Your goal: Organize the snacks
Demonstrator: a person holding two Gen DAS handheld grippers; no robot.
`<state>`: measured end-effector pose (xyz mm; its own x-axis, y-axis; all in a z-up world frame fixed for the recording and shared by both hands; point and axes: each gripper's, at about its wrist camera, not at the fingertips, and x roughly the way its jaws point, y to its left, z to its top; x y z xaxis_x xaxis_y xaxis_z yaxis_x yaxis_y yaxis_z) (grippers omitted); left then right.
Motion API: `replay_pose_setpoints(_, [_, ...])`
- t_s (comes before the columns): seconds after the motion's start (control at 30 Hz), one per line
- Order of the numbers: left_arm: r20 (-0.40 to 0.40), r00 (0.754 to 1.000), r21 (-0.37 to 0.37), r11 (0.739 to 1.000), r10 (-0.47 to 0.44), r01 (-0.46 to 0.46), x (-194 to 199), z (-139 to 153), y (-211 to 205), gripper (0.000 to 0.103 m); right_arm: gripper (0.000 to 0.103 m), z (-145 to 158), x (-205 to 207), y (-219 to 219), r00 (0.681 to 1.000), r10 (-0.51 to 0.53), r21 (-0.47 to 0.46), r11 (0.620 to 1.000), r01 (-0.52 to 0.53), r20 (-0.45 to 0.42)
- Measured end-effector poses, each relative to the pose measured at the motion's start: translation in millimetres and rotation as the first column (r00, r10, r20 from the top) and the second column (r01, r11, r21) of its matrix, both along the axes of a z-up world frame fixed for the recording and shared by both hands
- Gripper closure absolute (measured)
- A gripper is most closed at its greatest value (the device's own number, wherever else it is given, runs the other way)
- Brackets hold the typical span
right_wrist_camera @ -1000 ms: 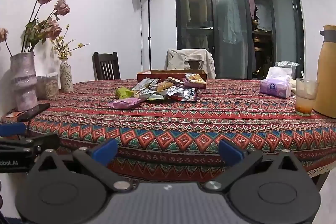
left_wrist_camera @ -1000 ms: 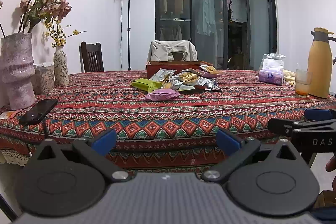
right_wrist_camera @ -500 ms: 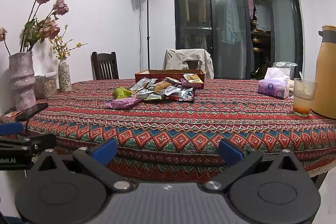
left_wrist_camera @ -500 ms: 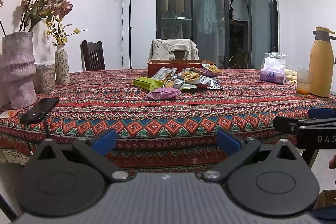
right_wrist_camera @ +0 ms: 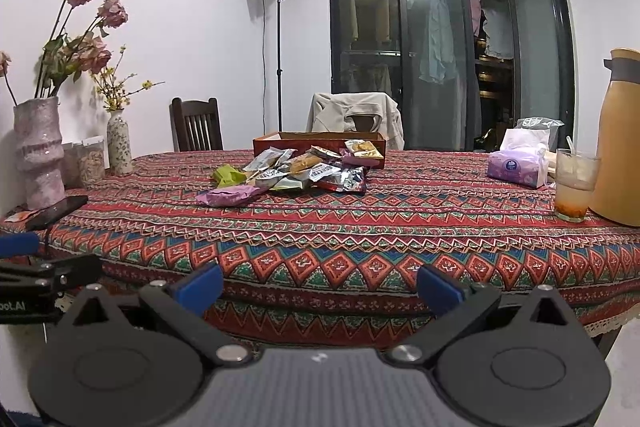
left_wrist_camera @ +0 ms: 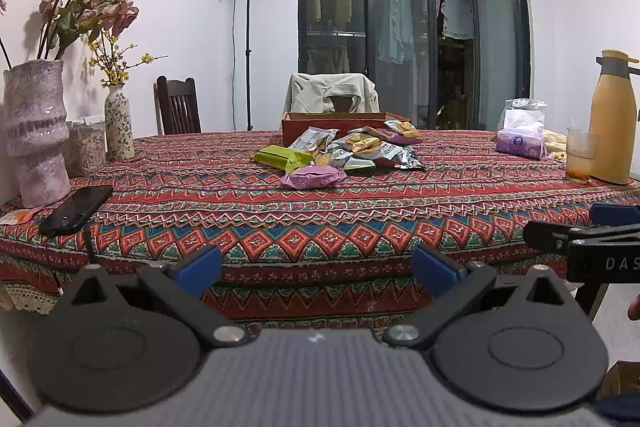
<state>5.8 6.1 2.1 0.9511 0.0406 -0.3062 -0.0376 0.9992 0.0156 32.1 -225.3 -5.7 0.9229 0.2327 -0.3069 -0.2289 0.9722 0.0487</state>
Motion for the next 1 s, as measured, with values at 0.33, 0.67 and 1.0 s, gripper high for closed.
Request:
replay_pose_setpoints(0.33, [0.000,1.000,-0.001,1.000,-0.001,0.001,0.0,-0.1,0.2,0.000,0.000,-0.7,0.4,-0.9,1.000,-0.001,-0.002,1.000,0.001,-0.002])
replay_pose_setpoints(0.67, [-0.004,1.000,-0.001,1.000,0.000,0.000,0.4,-0.7,2.5,0.000,0.000,-0.3,1.7,0.1,1.000,-0.002,-0.005,1.000,0.002,-0.006])
replay_pose_setpoints(1.0, [-0.005,1.000,-0.001,1.000,0.001,-0.001,0.3,-1.3,3.1,0.000,0.000,-0.7,1.7,0.1,1.000,-0.002,-0.005,1.000,0.002,-0.006])
